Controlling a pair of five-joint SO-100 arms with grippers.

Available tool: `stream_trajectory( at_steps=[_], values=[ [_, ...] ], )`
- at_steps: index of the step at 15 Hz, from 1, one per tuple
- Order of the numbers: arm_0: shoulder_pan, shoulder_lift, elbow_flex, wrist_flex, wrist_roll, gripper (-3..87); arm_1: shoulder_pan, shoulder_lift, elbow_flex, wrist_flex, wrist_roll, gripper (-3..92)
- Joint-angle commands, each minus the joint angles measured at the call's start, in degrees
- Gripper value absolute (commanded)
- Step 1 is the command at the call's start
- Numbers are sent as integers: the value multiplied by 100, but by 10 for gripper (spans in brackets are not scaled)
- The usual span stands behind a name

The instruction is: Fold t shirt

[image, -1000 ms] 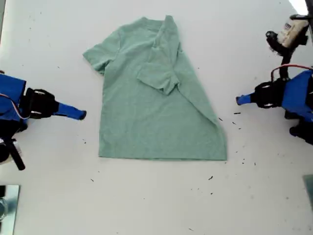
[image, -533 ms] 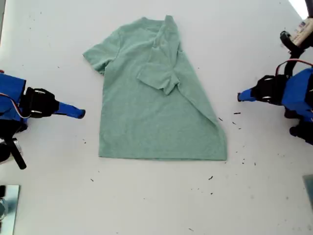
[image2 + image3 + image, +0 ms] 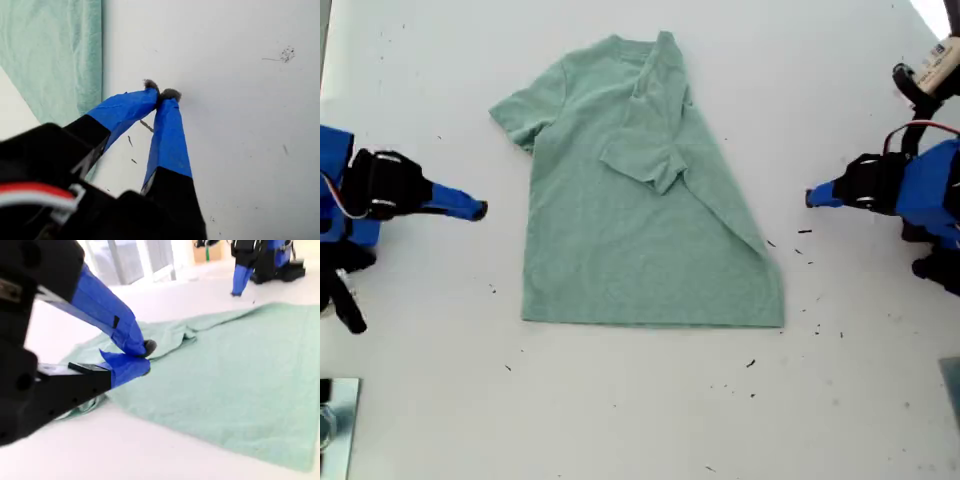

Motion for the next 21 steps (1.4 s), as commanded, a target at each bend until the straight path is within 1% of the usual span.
stream_trajectory(
  at_steps=[1,3,4,5,7,8,9,10,11,12,14,15,16,17,18,19,21],
  values=[
    [-1301,-1327,-2153,1125,879,-2,-70,26,316,-176,-26,26],
    [-2602,-2452,-3384,1828,2065,-2,-105,26,316,-176,-53,26],
    [-2865,-2944,-3850,1846,2276,-2,-132,26,316,-176,-53,26],
    [-3050,-3480,-4430,2030,2452,-2,-141,26,316,-176,-88,26],
    [-3305,-4412,-5238,2197,2821,-2,-141,26,316,-176,-141,26],
    [-3357,-4790,-5493,2268,2909,36,-167,26,316,-176,-141,26],
    [-3357,-5115,-5739,2347,2971,164,-185,26,316,-176,-149,26],
    [-3305,-5353,-5941,2435,2997,210,-193,26,316,-176,-158,26],
    [-3287,-5493,-6056,2461,3015,229,-193,26,316,-176,-176,26],
    [-3278,-5537,-6047,2452,3041,224,-193,26,316,-176,-202,26],
    [-3454,-5528,-5757,2320,3120,197,-185,26,316,-176,-237,26],
    [-3577,-5511,-5537,2188,3155,158,-185,26,316,-176,-246,26],
    [-3700,-5511,-5282,1995,3226,155,-185,26,316,-176,-246,26],
    [-3806,-5555,-5001,1775,3287,181,-202,26,316,-176,-246,26],
    [-3902,-5695,-4720,1573,3322,230,-202,26,316,-176,-246,26],
    [-3946,-5845,-4447,1354,3331,241,-211,26,316,-176,-246,26],
    [-4025,-5933,-3902,800,3375,236,-264,26,316,-176,-202,26]
  ],
)
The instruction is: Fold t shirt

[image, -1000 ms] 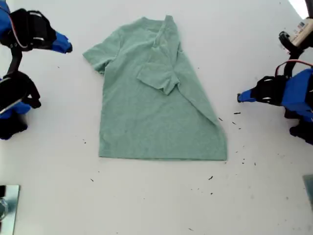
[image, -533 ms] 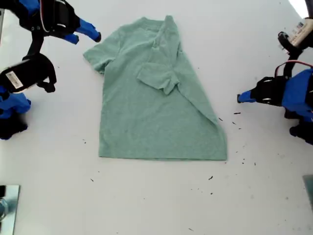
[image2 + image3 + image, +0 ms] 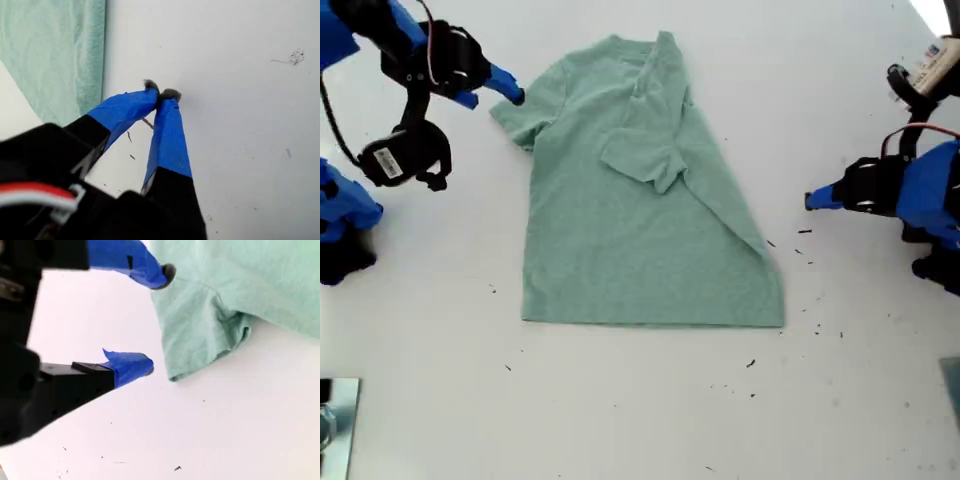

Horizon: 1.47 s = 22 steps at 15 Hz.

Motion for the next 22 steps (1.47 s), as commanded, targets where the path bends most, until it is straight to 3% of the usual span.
stream_trajectory(
  at_steps=[1,5,7,8,10,17,22],
  values=[
    [-211,-88,378,-536,105,237,-114,26,316,-176,-26,26],
    [-457,-1125,738,-1433,343,225,-70,26,316,-176,-62,26],
    [-563,-1450,738,-1749,510,133,-97,26,316,-176,-44,26],
    [-598,-1512,738,-1846,519,13,-114,26,316,-176,-26,26],
    [-554,-1573,668,-1890,501,-2,-114,26,316,-176,-18,26],
    [343,-35,-949,-976,422,-2,-123,26,316,-176,18,26],
    [976,62,-1081,-1512,448,-2,-167,26,316,-176,70,26]
  ],
)
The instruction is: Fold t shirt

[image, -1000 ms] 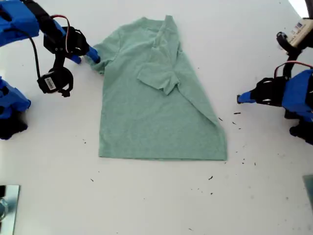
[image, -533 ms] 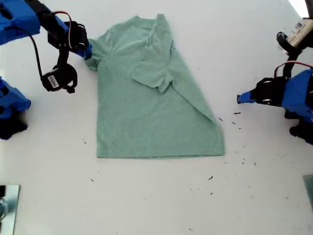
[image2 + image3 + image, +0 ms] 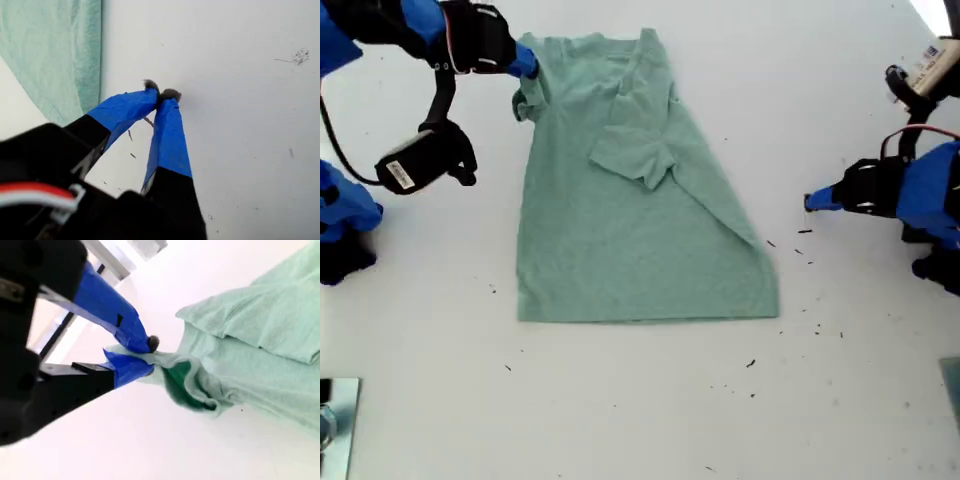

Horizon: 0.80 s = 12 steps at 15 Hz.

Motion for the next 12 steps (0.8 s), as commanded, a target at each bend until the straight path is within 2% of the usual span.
stream_trajectory(
  at_steps=[1,3,7,9,11,12],
  values=[
    [466,-193,-387,-431,-35,-2,-114,26,316,-176,70,26],
    [932,-984,-949,-800,-255,-2,-123,26,316,-176,88,26],
    [1389,-3841,-3709,-659,-334,-2,-202,26,316,-176,193,26],
    [1406,-5467,-5643,-123,-299,15,-229,26,316,-176,237,26],
    [1230,-5476,-5801,220,-299,126,-229,26,316,-176,220,26],
    [1195,-5054,-5748,589,-246,141,-229,26,316,-176,220,26]
  ],
)
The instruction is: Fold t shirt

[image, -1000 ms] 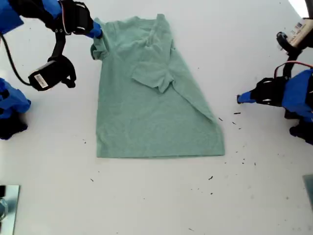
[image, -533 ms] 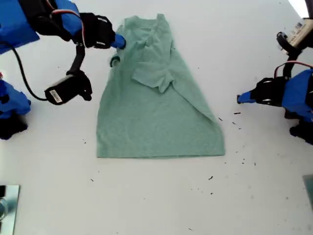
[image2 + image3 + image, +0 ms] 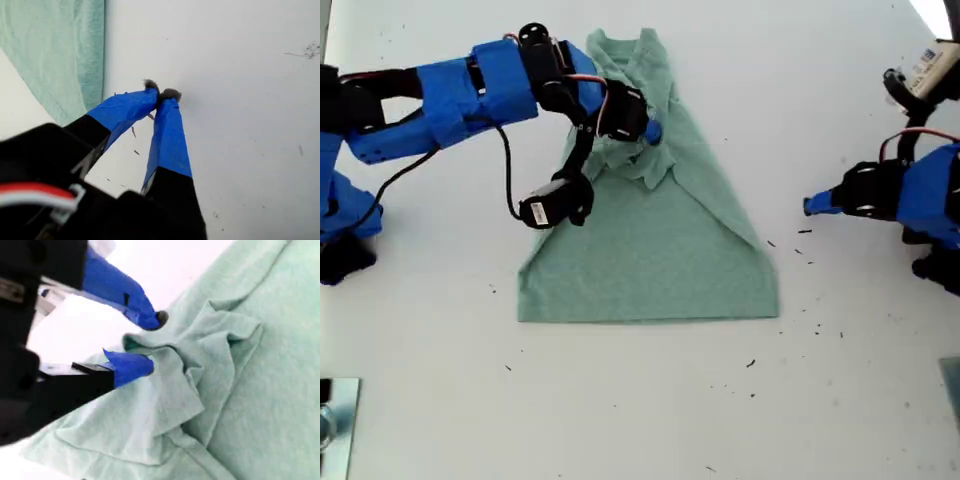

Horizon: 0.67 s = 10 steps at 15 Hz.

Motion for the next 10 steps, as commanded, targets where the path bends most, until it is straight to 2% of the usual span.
stream_trajectory(
  at_steps=[1,2,3,4,6,9,10],
  values=[
    [-141,1134,-26,791,18,123,-44,26,316,-176,26,29],
    [-105,1767,501,1099,-79,60,-18,26,316,-176,0,32],
    [62,2593,1538,984,-141,40,18,26,316,-176,-18,26],
    [272,3639,3050,571,-360,16,18,26,308,-176,-53,26],
    [659,6240,6478,-642,-993,-1,26,26,290,-176,-105,26],
    [1318,9580,10292,-1441,-2145,-1,-53,26,272,-193,-167,26],
    [1485,10978,11461,-1468,-2479,-2,-53,26,272,-202,-185,26]
  ],
)
